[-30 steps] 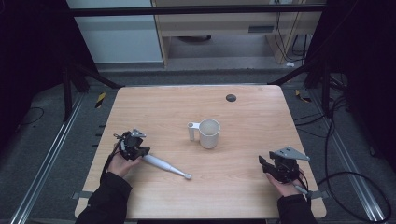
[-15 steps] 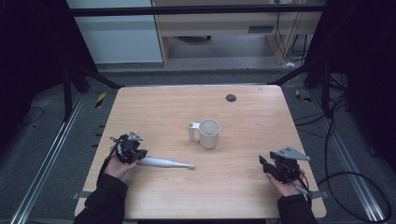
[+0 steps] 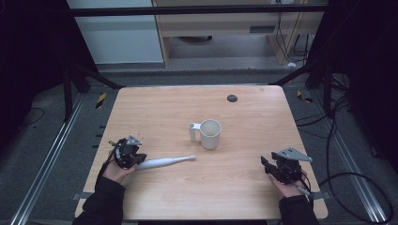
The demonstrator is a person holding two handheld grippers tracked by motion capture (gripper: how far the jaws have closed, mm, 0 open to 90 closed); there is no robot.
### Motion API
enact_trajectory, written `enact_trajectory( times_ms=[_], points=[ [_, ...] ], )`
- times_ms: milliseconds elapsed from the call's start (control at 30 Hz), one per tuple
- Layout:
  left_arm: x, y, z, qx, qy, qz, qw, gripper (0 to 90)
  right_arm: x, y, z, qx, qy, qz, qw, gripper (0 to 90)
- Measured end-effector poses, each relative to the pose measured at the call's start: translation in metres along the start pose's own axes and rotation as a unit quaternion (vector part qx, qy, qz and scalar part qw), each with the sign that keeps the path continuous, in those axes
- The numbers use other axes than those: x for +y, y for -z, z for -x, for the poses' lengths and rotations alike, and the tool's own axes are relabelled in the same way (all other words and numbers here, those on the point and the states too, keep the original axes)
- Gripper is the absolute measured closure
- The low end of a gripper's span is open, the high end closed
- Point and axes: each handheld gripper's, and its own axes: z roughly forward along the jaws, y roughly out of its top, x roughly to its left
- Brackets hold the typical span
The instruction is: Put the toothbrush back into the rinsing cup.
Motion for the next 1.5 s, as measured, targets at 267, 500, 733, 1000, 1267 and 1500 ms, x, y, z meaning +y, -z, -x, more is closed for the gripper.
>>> enact_trajectory(
  times_ms=[267, 500, 733, 1000, 1267, 1500],
  points=[
    [-0.007, 0.003, 0.001, 0.0, -0.002, -0.002, 1.0, 89.2, 0.0, 0.0, 0.0, 0.0, 0.0, 0.0, 1.0, 51.8],
    [-0.012, 0.005, 0.004, -0.001, 0.0, -0.004, 1.0, 89.2, 0.0, 0.0, 0.0, 0.0, 0.001, 0.001, 1.0, 51.8],
    [-0.017, 0.007, 0.007, -0.003, 0.002, -0.005, 1.0, 89.1, 0.0, 0.001, 0.0, -0.001, 0.0, 0.001, 1.0, 51.8],
    [-0.021, 0.01, 0.007, -0.004, 0.004, -0.003, 1.0, 88.8, 0.0, 0.001, 0.0, -0.001, 0.001, 0.002, 1.0, 51.7],
    [-0.002, 0.031, 0.007, -0.006, -0.004, 0.04, 0.9992, 84.7, 0.001, 0.0, 0.001, -0.001, -0.002, 0.001, 1.0, 51.6],
    [0.025, 0.037, 0.014, -0.019, -0.033, 0.051, 0.9979, 78.8, 0.001, 0.0, 0.003, -0.002, 0.0, 0.002, 1.0, 50.6]
  ],
)
